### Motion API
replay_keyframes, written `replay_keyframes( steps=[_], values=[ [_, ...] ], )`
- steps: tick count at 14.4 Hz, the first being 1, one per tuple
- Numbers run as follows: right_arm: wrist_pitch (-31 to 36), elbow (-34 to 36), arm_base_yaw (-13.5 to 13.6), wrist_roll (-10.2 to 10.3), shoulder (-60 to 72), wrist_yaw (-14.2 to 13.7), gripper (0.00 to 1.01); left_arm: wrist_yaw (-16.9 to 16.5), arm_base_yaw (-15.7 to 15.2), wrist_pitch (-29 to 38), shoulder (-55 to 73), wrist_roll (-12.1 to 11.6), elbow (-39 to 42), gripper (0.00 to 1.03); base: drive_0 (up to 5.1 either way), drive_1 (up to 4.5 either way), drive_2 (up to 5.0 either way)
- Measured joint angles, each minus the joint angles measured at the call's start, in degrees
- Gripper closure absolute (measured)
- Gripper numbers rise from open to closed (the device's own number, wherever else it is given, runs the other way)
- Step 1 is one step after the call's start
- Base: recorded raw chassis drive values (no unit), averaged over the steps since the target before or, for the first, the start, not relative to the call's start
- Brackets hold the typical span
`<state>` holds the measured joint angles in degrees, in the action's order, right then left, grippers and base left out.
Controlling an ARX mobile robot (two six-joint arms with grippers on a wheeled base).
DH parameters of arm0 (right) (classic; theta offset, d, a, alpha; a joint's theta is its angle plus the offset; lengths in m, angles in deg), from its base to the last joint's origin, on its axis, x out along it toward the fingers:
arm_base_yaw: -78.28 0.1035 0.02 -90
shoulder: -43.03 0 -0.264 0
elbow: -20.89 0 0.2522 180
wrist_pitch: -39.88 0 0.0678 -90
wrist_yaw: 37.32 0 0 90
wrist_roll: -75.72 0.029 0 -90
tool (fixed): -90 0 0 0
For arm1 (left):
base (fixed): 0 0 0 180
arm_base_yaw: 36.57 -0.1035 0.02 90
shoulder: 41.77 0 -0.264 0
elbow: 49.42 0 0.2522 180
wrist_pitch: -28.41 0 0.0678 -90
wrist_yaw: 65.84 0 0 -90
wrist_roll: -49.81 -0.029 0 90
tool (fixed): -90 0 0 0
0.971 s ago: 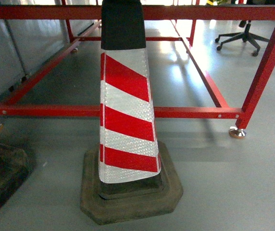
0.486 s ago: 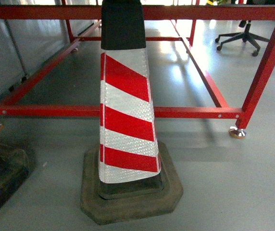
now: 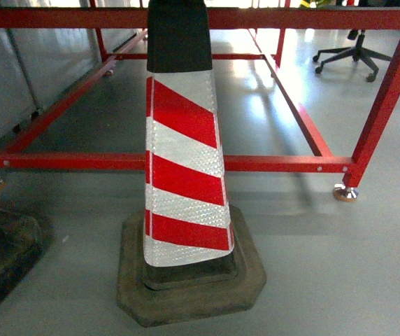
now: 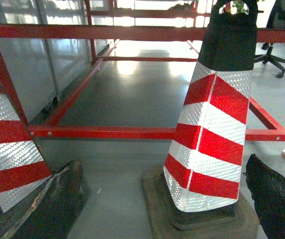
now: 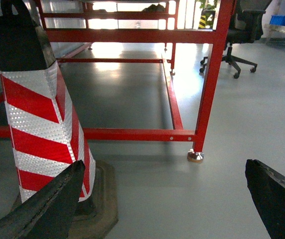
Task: Pick blue part to blue bin on bottom shelf
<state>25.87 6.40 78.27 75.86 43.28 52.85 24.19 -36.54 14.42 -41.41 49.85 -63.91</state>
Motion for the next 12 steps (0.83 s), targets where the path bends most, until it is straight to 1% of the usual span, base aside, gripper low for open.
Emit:
replay_keyframes(
  steps=[12],
  values=[
    [-0.07,0.0,0.0,0.02,0.0,-0.17,0.03,-0.11,0.0,-0.02,0.02,-0.04,0.0,0.05,0.0,0.0,0.0]
  ],
)
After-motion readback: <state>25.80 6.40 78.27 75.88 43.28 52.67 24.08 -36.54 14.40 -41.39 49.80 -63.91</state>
